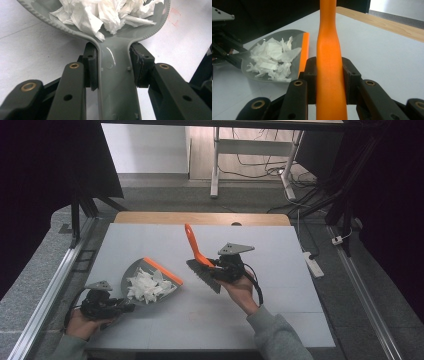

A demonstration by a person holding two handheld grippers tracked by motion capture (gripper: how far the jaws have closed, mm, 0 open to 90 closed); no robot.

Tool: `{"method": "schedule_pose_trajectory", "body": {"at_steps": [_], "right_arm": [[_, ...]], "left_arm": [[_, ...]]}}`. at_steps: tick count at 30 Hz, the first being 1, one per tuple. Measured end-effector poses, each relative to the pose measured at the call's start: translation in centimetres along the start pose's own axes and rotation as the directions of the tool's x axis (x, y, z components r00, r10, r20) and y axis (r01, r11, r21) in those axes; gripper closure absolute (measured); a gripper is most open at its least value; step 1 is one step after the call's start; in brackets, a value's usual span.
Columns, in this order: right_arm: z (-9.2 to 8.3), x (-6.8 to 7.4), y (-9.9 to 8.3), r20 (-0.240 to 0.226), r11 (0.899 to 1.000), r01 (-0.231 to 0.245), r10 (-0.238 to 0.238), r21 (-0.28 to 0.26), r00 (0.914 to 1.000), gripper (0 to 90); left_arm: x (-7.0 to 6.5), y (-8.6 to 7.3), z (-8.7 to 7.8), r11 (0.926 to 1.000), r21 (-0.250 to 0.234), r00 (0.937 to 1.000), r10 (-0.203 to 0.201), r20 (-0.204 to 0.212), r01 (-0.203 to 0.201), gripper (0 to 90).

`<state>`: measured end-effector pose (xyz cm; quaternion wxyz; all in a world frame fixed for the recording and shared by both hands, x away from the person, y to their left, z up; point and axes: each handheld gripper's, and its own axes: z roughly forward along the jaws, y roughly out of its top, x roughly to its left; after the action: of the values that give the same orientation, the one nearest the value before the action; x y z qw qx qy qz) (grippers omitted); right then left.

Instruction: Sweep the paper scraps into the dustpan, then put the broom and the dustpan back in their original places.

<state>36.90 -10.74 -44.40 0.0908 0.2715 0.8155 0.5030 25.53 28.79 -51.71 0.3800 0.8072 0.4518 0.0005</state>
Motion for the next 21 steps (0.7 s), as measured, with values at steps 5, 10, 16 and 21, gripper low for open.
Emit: {"method": "schedule_pose_trajectory", "body": {"at_steps": [5,10,16,21], "right_arm": [[-0.6,-0.2,-0.3,0.004,1.000,0.008,-0.008,0.006,1.0000,70.2],[-1.4,-0.5,-0.6,0.016,1.000,0.008,-0.008,0.007,0.9998,70.2],[-2.3,-0.9,-1.1,0.034,1.000,0.005,-0.006,0.010,0.9994,70.2],[-3.0,-1.3,-1.6,0.044,1.000,0.001,-0.002,0.016,0.9991,70.2]], "left_arm": [[0.1,0.0,-0.1,0.9999,-0.012,0.9999,-0.011,-0.002,0.011,61.3],[0.1,-0.1,-0.1,0.9999,-0.012,0.9999,-0.010,-0.002,0.010,61.3],[0.0,0.0,-0.3,0.9995,-0.027,0.9998,-0.018,-0.012,0.017,61.4],[0.0,0.0,-0.3,0.9993,-0.033,0.9997,-0.021,-0.013,0.020,61.3]]}}
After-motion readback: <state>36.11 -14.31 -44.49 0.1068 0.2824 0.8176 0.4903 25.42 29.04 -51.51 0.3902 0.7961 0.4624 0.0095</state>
